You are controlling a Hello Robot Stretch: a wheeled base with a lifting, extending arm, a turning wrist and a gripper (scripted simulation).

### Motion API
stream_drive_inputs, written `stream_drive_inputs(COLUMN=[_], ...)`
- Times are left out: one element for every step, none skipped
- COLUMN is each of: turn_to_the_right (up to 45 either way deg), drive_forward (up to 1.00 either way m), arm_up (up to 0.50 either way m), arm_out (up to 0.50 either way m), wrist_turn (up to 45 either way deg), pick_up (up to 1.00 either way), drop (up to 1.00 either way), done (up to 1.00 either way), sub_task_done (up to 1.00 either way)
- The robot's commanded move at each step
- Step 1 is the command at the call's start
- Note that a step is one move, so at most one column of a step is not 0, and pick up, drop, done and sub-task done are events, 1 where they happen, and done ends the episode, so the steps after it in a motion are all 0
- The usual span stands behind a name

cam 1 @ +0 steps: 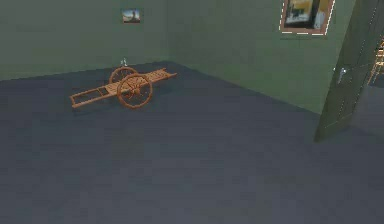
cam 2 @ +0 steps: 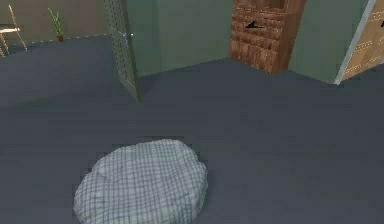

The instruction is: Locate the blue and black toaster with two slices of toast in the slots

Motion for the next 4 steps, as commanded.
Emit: stream_drive_inputs(turn_to_the_right=[0.0,45.0,9.0,0.0], drive_forward=[0.85,0.0,0.0,0.05], arm_up=[0.0,0.0,0.0,0.0], arm_out=[0.0,0.0,0.0,0.0], wrist_turn=[0.0,0.0,0.0,0.0], pick_up=[0.0,0.0,0.0,0.0], drop=[0.0,0.0,0.0,0.0], done=[0.0,0.0,0.0,0.0], sub_task_done=[0.0,0.0,0.0,0.0])
